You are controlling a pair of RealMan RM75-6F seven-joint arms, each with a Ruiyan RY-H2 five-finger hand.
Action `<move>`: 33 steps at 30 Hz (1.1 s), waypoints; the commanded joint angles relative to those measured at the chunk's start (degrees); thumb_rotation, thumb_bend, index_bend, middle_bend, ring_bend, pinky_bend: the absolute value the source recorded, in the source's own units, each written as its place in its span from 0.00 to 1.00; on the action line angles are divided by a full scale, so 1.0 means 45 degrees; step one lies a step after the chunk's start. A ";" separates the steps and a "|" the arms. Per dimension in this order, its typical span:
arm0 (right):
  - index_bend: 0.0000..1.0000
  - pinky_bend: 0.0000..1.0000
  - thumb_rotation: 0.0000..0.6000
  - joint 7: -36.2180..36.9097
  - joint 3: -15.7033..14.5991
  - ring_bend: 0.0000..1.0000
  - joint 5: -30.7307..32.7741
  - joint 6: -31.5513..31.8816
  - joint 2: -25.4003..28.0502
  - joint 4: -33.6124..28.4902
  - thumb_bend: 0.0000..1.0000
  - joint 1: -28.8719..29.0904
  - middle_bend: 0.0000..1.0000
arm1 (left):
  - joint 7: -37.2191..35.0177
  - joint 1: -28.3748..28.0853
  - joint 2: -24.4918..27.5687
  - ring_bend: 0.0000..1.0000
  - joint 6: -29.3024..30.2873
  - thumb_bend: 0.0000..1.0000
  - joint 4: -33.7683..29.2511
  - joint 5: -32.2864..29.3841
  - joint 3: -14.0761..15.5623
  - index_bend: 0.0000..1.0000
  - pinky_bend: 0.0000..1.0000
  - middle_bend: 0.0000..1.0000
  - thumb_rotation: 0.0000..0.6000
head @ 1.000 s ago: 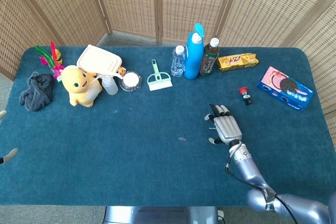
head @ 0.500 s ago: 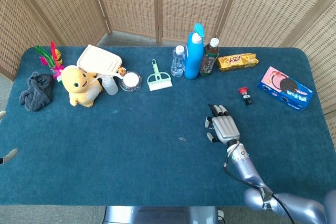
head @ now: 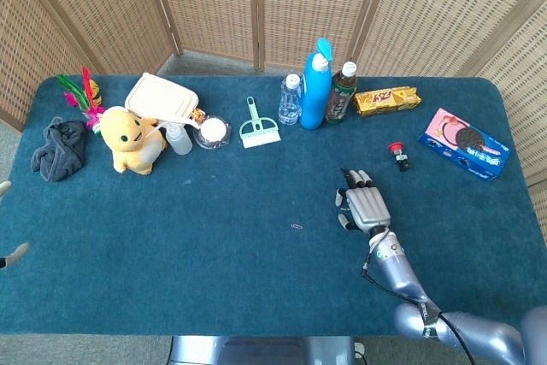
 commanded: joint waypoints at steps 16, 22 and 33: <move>0.50 0.00 1.00 0.0152 -0.0111 0.00 -0.0126 -0.0025 -0.0118 0.0372 0.39 -0.0031 0.00 | -0.0023 -0.0001 0.0035 0.00 -0.0020 0.36 -0.0058 0.0122 0.0075 0.00 0.05 0.00 1.00; 0.50 0.00 1.00 0.0223 -0.0139 0.00 -0.0219 -0.0001 -0.0144 0.0482 0.39 -0.0064 0.00 | -0.0055 0.0006 0.0051 0.00 -0.0016 0.36 -0.0064 0.0111 0.0079 0.00 0.05 0.00 1.00; 0.51 0.00 1.00 0.0229 -0.0141 0.00 -0.0181 -0.0095 -0.0116 0.0583 0.45 -0.0074 0.00 | -0.0041 -0.0008 0.0064 0.00 -0.0055 0.36 -0.0094 0.0164 0.0125 0.00 0.05 0.00 1.00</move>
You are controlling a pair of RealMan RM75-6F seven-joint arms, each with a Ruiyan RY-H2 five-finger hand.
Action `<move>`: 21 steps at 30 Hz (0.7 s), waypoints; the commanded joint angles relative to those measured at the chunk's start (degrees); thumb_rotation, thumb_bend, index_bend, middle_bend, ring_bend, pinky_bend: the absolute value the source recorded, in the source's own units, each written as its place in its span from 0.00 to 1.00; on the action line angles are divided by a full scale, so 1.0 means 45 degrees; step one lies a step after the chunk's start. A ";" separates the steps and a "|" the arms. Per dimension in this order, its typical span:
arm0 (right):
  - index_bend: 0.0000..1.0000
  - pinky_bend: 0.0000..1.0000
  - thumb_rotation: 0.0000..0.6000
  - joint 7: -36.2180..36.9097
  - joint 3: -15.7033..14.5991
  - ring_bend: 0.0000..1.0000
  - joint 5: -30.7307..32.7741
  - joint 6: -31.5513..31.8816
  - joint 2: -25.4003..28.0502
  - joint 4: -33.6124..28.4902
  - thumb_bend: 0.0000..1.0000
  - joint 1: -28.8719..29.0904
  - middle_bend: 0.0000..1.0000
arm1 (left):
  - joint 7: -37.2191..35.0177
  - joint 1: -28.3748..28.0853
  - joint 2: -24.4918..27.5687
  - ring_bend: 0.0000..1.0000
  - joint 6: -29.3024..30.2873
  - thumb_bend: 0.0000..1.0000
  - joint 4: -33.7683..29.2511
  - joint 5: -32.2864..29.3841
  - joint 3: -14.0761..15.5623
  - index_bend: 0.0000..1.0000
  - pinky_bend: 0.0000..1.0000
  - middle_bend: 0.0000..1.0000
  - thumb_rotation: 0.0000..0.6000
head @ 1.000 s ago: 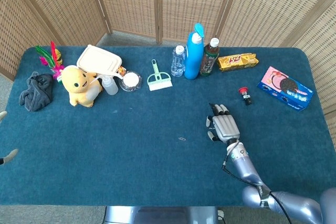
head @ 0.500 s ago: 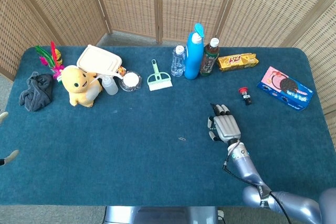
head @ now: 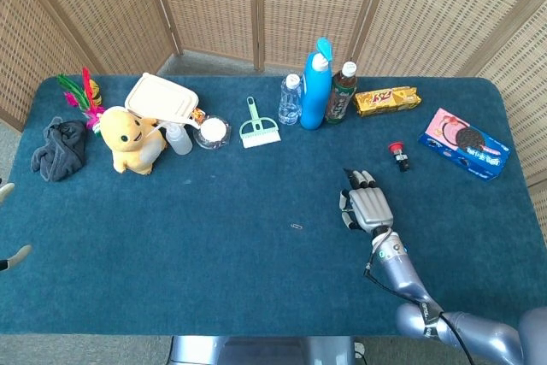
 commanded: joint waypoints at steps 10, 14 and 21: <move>0.52 0.00 1.00 0.0076 -0.0032 0.00 -0.0040 -0.0095 -0.0003 0.0116 0.46 -0.0011 0.00 | -0.0020 -0.0012 0.0005 0.00 -0.0033 0.36 -0.0018 0.0006 0.0019 0.00 0.05 0.00 1.00; 0.55 0.00 1.00 0.0104 -0.0038 0.00 -0.0064 -0.0112 0.0014 0.0100 0.48 -0.0018 0.00 | -0.0046 -0.0019 0.0016 0.00 -0.0047 0.36 -0.0039 0.0040 0.0037 0.00 0.05 0.00 1.00; 0.58 0.00 1.00 0.0253 -0.0077 0.00 -0.0308 0.0023 0.0005 0.0046 0.52 -0.0087 0.00 | -0.0088 -0.0011 0.0028 0.00 -0.0046 0.36 -0.0028 0.0056 0.0057 0.00 0.05 0.00 1.00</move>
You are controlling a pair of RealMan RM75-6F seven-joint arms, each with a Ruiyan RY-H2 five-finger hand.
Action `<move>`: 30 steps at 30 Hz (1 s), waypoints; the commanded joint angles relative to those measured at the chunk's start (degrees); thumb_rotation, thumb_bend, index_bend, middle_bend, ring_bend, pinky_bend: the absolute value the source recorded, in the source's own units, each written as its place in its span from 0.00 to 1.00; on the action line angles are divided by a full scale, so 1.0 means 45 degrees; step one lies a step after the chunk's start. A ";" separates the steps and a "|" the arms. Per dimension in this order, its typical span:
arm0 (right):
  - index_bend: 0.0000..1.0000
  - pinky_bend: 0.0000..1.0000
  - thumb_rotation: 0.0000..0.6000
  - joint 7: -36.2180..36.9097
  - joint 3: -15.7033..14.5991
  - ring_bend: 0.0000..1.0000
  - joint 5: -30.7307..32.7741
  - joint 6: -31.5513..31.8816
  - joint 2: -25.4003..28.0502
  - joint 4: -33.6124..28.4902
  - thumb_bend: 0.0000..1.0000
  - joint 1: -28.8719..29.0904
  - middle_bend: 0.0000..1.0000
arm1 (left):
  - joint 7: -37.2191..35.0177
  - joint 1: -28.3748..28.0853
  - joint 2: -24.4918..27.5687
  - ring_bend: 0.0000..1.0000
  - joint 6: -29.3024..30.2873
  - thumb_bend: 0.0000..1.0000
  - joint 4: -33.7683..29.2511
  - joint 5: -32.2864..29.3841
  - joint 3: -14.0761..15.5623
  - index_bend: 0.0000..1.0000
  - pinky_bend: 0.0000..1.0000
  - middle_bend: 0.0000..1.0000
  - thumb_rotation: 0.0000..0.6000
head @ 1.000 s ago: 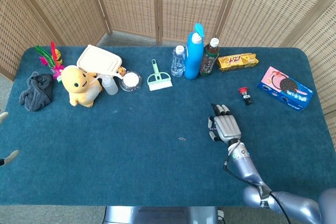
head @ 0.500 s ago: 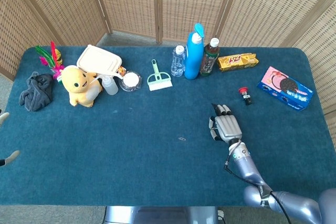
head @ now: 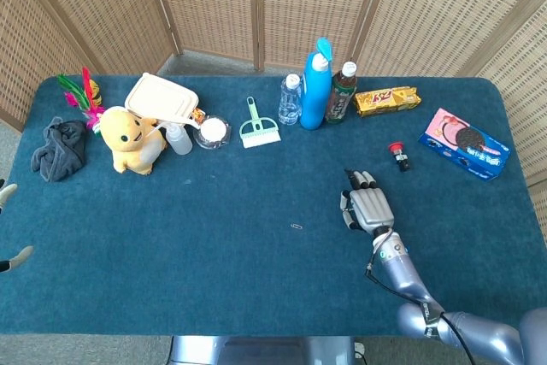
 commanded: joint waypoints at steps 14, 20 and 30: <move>0.59 0.00 1.00 0.0258 0.0004 0.00 -0.0602 0.0334 0.0368 -0.0914 0.53 -0.0127 0.00 | -0.0017 -0.0043 0.0002 0.00 -0.0094 0.36 -0.0009 0.0007 0.0027 0.00 0.05 0.00 1.00; 0.59 0.00 1.00 0.0302 0.0066 0.00 -0.0925 0.0590 0.0702 -0.1819 0.53 -0.0168 0.00 | -0.0050 -0.0061 0.0007 0.00 -0.0124 0.36 -0.0003 0.0031 0.0040 0.00 0.05 0.00 1.00; 0.59 0.00 1.00 -0.0044 0.0480 0.00 -0.0651 0.0497 0.0825 -0.3274 0.53 0.0246 0.00 | -0.0202 -0.0059 0.0065 0.00 -0.0103 0.36 -0.0003 0.0142 0.0081 0.00 0.05 0.00 1.00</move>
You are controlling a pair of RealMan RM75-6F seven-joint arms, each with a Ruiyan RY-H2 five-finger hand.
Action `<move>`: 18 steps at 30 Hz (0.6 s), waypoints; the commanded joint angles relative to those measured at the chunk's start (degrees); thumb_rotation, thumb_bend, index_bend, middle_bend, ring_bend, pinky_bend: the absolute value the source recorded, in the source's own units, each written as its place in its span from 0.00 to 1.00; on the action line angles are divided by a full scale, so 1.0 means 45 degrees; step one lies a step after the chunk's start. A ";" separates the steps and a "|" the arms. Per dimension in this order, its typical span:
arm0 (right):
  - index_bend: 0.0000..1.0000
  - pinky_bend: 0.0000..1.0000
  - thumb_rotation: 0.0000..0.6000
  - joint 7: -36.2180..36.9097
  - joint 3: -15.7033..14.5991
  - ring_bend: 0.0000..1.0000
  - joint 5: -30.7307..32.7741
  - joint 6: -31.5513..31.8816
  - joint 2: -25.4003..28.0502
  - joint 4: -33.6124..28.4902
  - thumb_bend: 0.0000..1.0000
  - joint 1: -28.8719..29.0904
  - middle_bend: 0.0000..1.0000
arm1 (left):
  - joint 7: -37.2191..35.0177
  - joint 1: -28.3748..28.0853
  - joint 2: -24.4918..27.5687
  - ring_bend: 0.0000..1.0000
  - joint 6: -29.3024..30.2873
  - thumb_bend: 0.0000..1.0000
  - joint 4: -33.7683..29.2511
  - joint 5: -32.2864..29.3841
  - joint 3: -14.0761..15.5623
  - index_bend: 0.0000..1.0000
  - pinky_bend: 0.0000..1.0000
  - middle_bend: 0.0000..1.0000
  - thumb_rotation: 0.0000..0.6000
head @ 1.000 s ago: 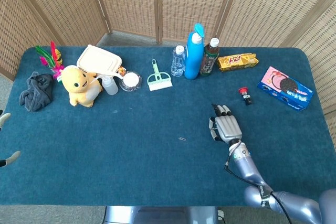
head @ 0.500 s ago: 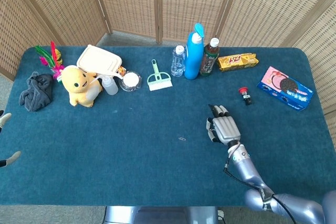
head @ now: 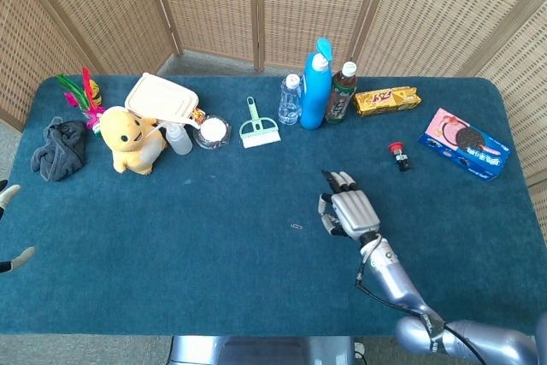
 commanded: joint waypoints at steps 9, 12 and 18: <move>0.59 0.00 1.00 -0.0920 0.0506 0.00 0.0743 0.0017 -0.0302 -0.0976 0.54 0.0714 0.00 | -0.0182 -0.0010 0.0037 0.00 -0.0026 0.36 0.0080 0.0016 0.0014 0.00 0.05 0.00 1.00; 0.59 0.00 1.00 -0.1261 0.0673 0.00 0.0991 0.0131 -0.0378 -0.1330 0.54 0.0939 0.00 | -0.0257 -0.0014 0.0056 0.00 -0.0041 0.36 0.0105 0.0018 0.0019 0.00 0.05 0.00 1.00; 0.59 0.00 1.00 -0.2204 0.1186 0.00 0.1737 0.0396 -0.0612 -0.1988 0.54 0.1624 0.00 | -0.0377 -0.0009 0.0103 0.00 -0.0027 0.36 0.0121 0.0089 0.0046 0.00 0.05 0.00 1.00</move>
